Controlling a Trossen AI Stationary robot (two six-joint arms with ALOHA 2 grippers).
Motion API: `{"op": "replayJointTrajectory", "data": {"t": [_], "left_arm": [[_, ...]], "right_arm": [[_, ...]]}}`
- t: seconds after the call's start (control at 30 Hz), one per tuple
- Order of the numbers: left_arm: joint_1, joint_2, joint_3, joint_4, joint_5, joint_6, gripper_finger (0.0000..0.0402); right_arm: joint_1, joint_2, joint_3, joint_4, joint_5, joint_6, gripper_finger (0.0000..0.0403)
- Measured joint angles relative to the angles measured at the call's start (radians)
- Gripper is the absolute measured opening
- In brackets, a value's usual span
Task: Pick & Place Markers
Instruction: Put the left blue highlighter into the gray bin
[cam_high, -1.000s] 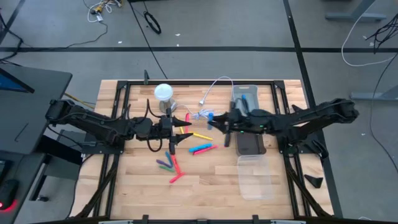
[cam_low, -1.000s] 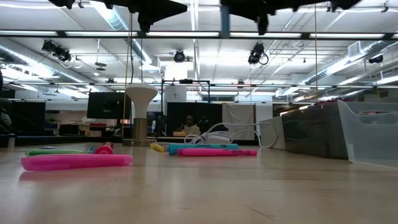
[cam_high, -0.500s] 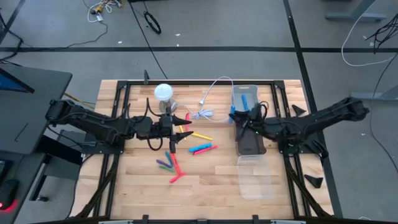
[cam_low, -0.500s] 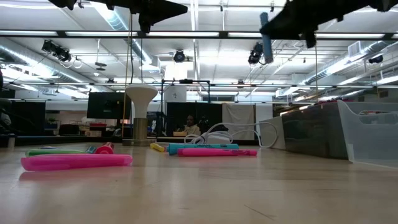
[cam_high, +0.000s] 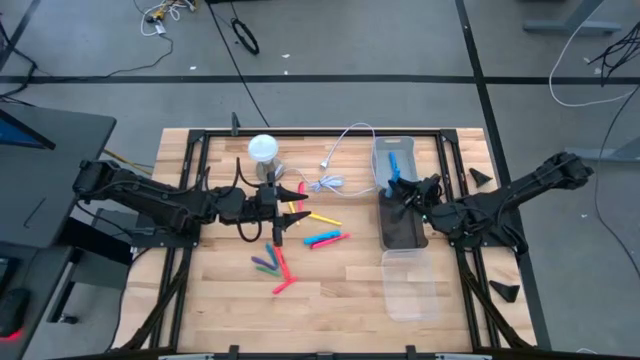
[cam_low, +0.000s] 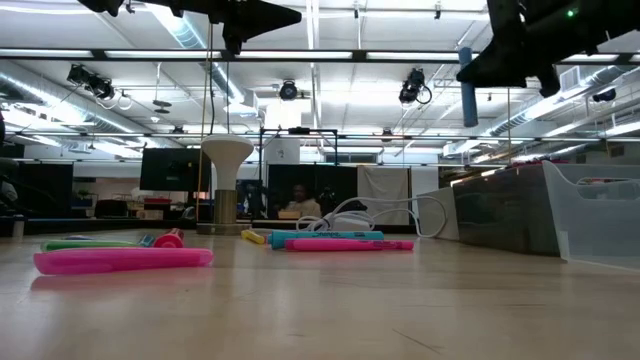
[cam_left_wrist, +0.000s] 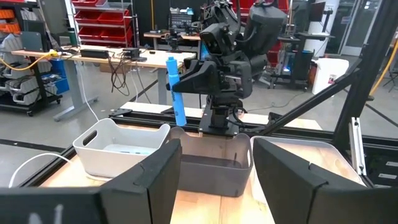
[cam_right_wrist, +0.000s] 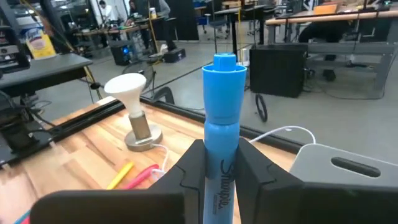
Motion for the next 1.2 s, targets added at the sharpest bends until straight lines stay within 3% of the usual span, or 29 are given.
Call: {"op": "replayJointTrajectory", "data": {"t": [0.17,0.53,0.87,1.0,1.2], "left_arm": [[0.000,0.000,0.000,0.002,0.000,0.000,0.0209],[0.000,0.000,0.000,0.003,0.000,0.000,0.0209],[0.000,0.000,0.000,0.003,0.000,0.000,0.0209],[0.000,0.000,0.000,0.003,0.000,0.001,0.0208],[0.001,0.000,0.000,0.003,0.000,0.003,0.0209]], "right_arm": [[-0.063,0.000,0.020,0.018,0.006,-0.064,0.0046],[-0.360,0.001,0.093,0.015,-0.102,-0.184,0.0046],[-0.632,0.008,0.093,-0.016,-0.309,-0.151,0.0046],[-0.745,0.045,0.163,-0.182,-0.414,-0.072,0.0046],[-0.864,0.200,0.337,-0.411,-0.541,-0.009,0.0046]]}}
